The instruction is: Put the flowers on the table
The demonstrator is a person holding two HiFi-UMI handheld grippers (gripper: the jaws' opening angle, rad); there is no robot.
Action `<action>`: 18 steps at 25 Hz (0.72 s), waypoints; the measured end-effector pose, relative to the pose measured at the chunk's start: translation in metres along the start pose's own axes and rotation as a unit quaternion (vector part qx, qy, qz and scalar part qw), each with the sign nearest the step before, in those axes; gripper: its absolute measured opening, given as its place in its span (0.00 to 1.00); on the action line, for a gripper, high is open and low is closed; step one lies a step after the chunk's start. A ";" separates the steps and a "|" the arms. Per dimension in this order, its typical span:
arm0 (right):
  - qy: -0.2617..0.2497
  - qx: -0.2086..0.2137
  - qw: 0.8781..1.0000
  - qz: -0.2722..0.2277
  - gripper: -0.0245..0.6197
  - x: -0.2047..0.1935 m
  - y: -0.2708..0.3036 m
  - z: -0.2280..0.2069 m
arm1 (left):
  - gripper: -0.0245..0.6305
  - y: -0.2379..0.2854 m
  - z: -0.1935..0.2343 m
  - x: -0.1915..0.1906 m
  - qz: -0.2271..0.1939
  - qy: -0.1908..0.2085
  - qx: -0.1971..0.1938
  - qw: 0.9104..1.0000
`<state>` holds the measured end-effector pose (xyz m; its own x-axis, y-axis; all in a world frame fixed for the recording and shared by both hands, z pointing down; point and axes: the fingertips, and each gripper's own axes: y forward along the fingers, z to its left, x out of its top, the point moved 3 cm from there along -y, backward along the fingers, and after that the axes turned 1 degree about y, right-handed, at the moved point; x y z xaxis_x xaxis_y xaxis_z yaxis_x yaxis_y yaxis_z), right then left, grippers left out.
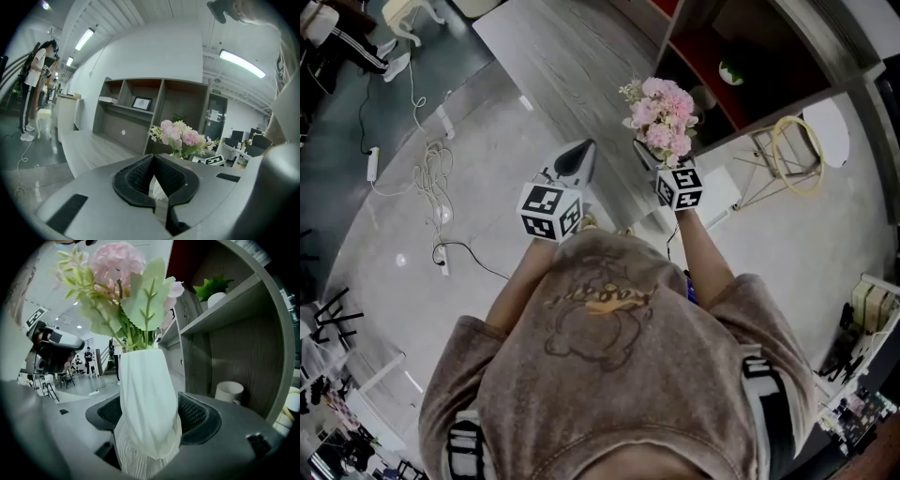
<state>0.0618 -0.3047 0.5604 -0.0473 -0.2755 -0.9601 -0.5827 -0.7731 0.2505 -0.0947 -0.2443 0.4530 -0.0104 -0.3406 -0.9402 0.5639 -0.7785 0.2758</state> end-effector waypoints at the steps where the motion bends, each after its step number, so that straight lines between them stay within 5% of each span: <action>1: 0.004 -0.002 1.000 0.001 0.57 0.000 -0.001 0.000 | 0.07 -0.001 0.000 0.001 -0.001 0.000 0.000 1.000; 18: 0.005 -0.020 1.000 -0.003 0.58 0.022 -0.048 0.011 | 0.07 -0.003 -0.010 0.003 -0.013 -0.007 -0.032 0.999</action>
<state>0.0796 -0.2675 0.5259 -0.0358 -0.2758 -0.9605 -0.5500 -0.7971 0.2494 -0.0880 -0.2382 0.4474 -0.0364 -0.3280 -0.9440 0.6146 -0.7522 0.2376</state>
